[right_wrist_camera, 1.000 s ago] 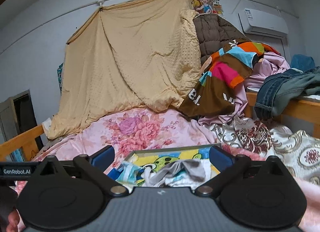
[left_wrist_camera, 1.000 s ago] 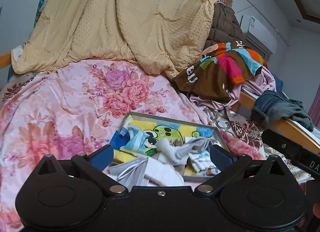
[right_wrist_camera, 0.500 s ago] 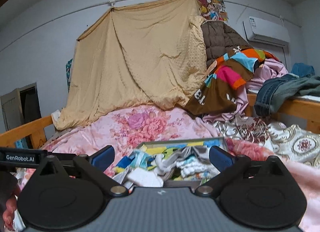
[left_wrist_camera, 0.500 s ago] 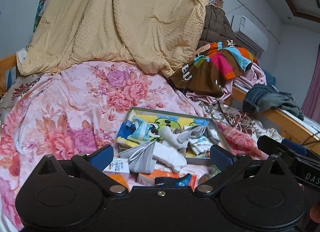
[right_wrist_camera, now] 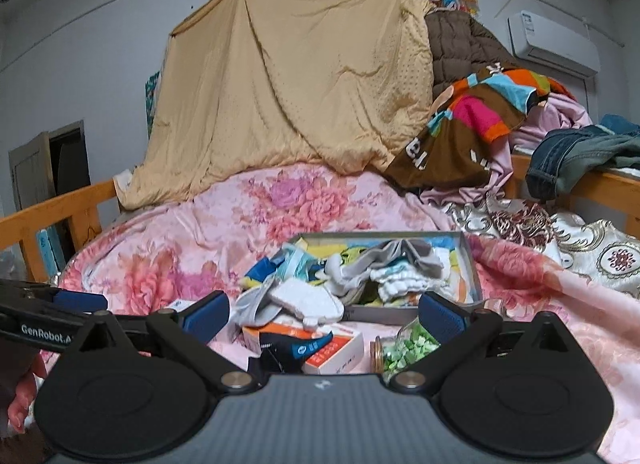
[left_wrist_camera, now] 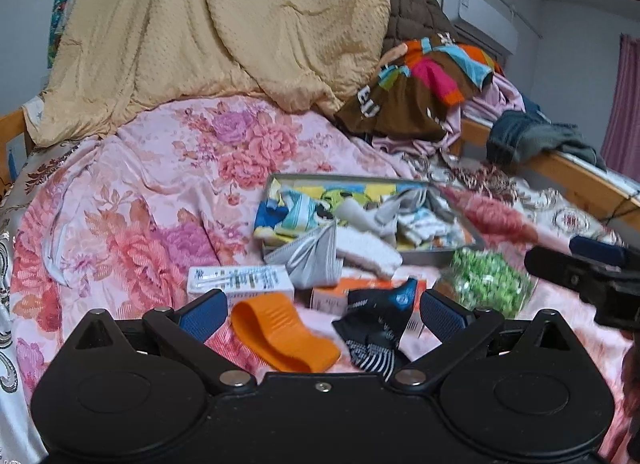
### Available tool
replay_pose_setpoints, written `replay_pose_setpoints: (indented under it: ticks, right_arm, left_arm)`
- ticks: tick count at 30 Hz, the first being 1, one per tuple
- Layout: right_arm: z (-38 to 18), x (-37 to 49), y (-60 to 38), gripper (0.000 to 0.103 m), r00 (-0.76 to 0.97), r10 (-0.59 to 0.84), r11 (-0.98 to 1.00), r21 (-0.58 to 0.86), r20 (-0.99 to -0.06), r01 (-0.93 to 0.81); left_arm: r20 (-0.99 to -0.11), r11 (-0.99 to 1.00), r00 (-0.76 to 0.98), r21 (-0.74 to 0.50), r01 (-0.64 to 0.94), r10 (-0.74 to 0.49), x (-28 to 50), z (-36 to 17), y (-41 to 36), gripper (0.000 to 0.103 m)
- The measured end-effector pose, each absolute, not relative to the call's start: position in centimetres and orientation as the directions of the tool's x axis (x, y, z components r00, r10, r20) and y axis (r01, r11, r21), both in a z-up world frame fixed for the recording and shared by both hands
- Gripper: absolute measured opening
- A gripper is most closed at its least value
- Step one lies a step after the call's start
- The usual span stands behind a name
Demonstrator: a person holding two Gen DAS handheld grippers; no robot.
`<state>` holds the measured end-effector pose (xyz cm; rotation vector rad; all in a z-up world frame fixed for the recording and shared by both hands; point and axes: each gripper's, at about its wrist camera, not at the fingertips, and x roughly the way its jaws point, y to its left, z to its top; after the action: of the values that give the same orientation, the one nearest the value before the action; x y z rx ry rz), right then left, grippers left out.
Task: Organize soft objects
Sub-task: 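Move both tools back toward the orange silicone piece and black striped sock, then grasp the orange silicone piece with the left tool while the right tool grasps the black striped sock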
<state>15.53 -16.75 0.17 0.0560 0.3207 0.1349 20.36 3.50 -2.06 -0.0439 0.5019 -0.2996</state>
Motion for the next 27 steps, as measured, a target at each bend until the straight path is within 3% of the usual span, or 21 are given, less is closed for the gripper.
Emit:
replay_pose_setpoints:
  ticks: [27]
  right_arm:
    - [-4.7, 19.4, -14.5, 0.103, 0.83, 0.203, 0.977, 0.057, -0.52, -0.203]
  left_arm:
    - [-0.555, 0.938, 0.774, -0.032, 0.344, -0.303, 25.7, -7.9, 5.2, 0.102]
